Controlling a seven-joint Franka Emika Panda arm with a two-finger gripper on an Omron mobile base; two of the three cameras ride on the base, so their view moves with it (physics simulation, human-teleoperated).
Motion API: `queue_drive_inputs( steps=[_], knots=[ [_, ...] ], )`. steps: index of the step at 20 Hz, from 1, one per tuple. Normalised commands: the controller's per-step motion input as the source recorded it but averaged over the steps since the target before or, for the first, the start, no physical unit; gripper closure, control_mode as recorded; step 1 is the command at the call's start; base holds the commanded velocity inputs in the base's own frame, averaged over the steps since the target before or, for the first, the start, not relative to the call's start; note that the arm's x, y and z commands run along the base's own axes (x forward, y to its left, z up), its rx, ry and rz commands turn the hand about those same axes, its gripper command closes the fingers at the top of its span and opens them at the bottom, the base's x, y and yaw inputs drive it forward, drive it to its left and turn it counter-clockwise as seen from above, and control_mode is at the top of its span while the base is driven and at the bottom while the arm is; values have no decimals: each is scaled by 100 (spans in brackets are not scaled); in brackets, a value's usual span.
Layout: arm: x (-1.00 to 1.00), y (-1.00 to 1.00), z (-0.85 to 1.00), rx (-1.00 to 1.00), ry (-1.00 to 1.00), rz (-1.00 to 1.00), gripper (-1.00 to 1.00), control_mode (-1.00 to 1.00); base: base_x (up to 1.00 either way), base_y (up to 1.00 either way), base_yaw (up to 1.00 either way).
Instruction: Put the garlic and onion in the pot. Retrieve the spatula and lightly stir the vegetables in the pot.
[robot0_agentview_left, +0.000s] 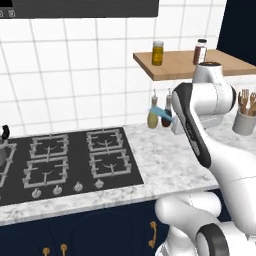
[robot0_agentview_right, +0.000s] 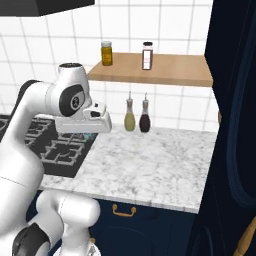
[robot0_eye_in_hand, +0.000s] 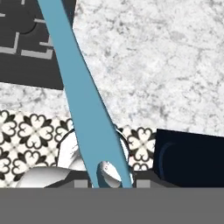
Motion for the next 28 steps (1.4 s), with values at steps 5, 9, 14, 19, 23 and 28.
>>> queue_drive_inputs(
  steps=[5, 9, 14, 19, 23, 28],
  knots=[
    [0, 0, 0, 0, 0, 0, 100, 100, -66, 88, 0],
    [0, 0, 0, 0, 0, 0, 100, 100, -32, 100, 0],
    [0, 0, 0, 0, 0, 0, 100, 100, -1, 100, -5],
    [0, 0, 0, 0, 0, 0, 100, 100, 0, 100, -12],
    [0, 0, 0, 0, 0, 0, 100, 100, 1, 100, -11],
    [0, 0, 0, 0, 0, 0, 100, 100, 40, 57, -1]
  ],
)
